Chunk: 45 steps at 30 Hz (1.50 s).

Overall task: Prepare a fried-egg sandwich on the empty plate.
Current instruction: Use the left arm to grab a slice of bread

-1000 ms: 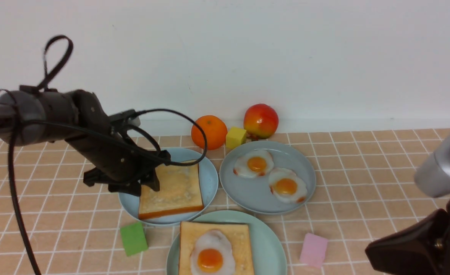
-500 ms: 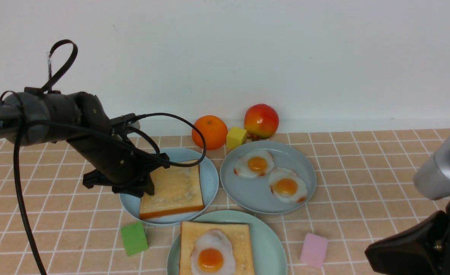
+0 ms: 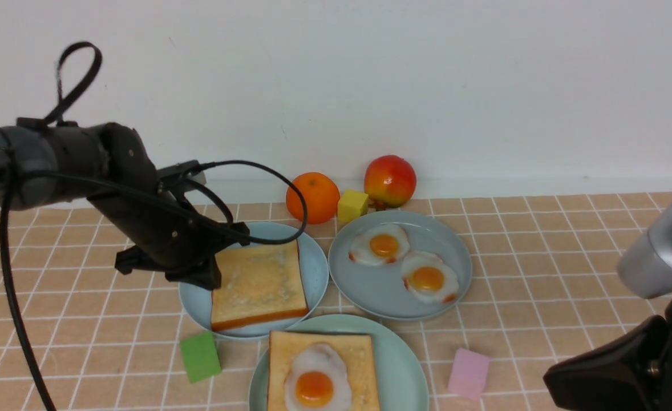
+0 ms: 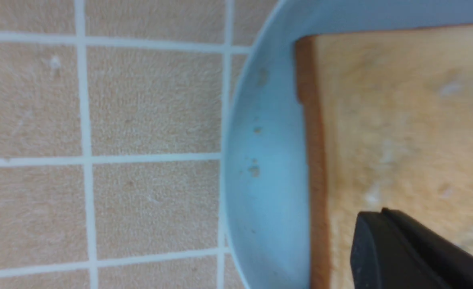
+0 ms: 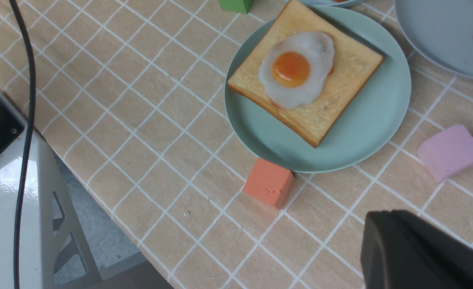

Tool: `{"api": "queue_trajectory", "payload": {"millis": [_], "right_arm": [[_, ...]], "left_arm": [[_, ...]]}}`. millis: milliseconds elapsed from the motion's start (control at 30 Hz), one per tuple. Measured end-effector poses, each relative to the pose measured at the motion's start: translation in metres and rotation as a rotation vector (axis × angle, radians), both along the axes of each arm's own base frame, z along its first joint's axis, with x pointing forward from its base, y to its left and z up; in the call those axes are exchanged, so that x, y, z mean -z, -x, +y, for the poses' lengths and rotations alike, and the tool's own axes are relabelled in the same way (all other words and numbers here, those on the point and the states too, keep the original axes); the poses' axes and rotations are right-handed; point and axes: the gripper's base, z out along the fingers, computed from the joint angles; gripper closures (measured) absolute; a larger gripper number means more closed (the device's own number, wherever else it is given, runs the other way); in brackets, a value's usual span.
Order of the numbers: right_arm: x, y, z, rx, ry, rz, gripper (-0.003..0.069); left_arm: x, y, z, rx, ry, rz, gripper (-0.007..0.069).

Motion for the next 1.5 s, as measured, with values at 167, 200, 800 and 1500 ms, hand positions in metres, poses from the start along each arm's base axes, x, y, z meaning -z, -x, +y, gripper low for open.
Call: {"api": "queue_trajectory", "payload": {"millis": [167, 200, 800, 1500], "right_arm": [[0.006, 0.000, 0.000, 0.001, 0.010, 0.014, 0.0653], [0.006, 0.000, 0.000, 0.001, 0.010, 0.014, 0.0653], [0.014, 0.003, 0.001, 0.000, 0.000, 0.059, 0.0634], [0.016, 0.005, 0.000, -0.010, 0.010, 0.086, 0.0605]], "left_arm": [[-0.003, 0.002, 0.000, 0.014, -0.003, 0.006, 0.0638], [-0.003, 0.003, 0.000, 0.015, -0.004, 0.007, 0.0638], [0.036, -0.003, -0.002, -0.043, 0.012, 0.134, 0.0396], [0.032, -0.004, -0.004, -0.035, 0.040, 0.127, 0.0636]]}}
